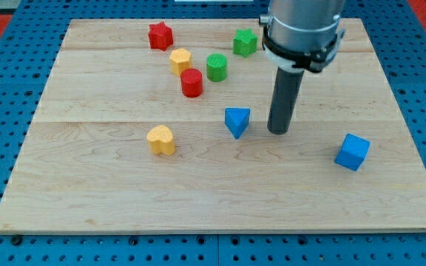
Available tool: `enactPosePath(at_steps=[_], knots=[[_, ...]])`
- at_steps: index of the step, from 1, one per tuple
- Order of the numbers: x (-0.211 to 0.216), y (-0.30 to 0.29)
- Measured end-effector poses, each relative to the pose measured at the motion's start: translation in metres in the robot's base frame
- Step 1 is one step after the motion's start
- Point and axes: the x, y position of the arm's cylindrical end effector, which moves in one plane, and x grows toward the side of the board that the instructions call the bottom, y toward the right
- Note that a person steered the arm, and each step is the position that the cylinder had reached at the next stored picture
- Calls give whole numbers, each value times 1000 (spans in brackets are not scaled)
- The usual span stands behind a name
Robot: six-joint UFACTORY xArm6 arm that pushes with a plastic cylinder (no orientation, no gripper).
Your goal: Slide the blue triangle closer to the red circle
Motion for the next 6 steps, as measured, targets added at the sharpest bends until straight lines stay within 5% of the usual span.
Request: enactPosePath(at_steps=[6], knots=[[-53, -116]])
